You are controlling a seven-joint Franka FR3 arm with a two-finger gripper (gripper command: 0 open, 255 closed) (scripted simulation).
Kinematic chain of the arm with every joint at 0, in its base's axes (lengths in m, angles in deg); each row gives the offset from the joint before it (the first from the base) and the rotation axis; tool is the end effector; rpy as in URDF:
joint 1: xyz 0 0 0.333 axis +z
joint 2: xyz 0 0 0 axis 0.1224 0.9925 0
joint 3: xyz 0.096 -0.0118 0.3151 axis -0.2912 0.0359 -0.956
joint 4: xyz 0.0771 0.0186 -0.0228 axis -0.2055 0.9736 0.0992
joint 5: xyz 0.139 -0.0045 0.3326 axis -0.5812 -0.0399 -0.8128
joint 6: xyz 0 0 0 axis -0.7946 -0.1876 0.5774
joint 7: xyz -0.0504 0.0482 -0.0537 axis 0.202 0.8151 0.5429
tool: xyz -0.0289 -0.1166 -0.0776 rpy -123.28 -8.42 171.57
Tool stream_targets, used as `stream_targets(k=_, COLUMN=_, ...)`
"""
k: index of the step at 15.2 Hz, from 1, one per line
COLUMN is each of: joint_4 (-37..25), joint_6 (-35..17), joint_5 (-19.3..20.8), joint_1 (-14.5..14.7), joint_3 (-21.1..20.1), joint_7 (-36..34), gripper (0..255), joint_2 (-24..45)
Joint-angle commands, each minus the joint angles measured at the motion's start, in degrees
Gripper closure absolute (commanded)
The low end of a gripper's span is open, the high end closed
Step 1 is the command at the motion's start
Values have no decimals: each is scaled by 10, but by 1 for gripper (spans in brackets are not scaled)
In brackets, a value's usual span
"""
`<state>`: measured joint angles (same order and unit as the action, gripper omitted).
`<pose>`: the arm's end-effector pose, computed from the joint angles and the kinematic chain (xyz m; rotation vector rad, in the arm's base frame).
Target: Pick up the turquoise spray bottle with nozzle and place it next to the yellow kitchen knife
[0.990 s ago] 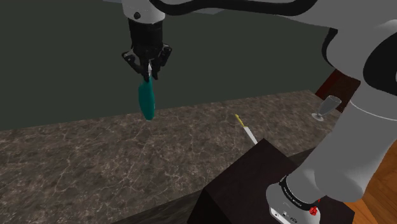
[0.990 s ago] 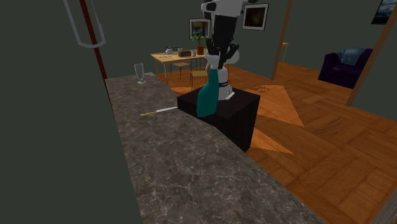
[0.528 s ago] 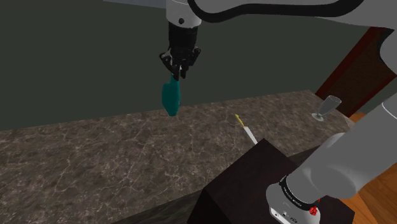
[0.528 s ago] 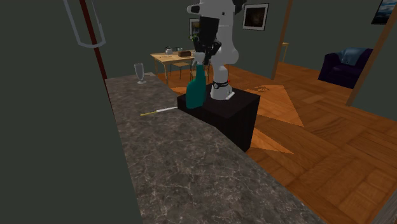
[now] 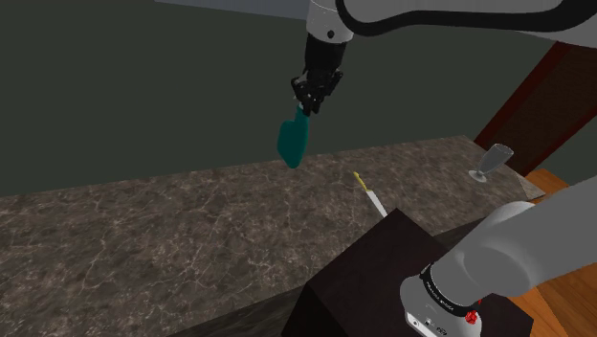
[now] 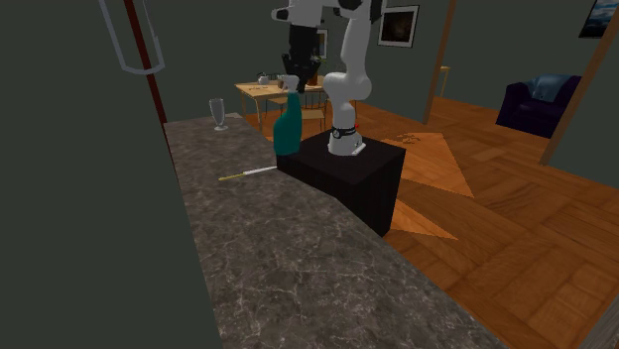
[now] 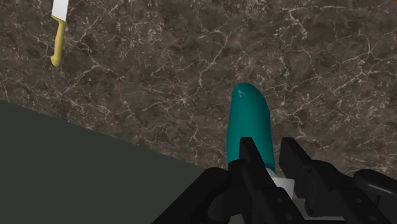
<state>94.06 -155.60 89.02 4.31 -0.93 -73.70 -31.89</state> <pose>0.4289 0.1527 0.5580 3.0467 0.0153 0.1153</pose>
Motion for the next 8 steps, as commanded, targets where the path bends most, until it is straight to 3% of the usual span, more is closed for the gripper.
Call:
stream_targets(k=1, joint_4=25, joint_6=-5, joint_5=-4, joint_1=-8, joint_3=21, joint_7=32, gripper=255, joint_2=-24)
stream_targets(k=8, joint_4=96, joint_6=-12, joint_5=-2, joint_1=-35, joint_3=95, joint_7=133, gripper=255, joint_2=-93)
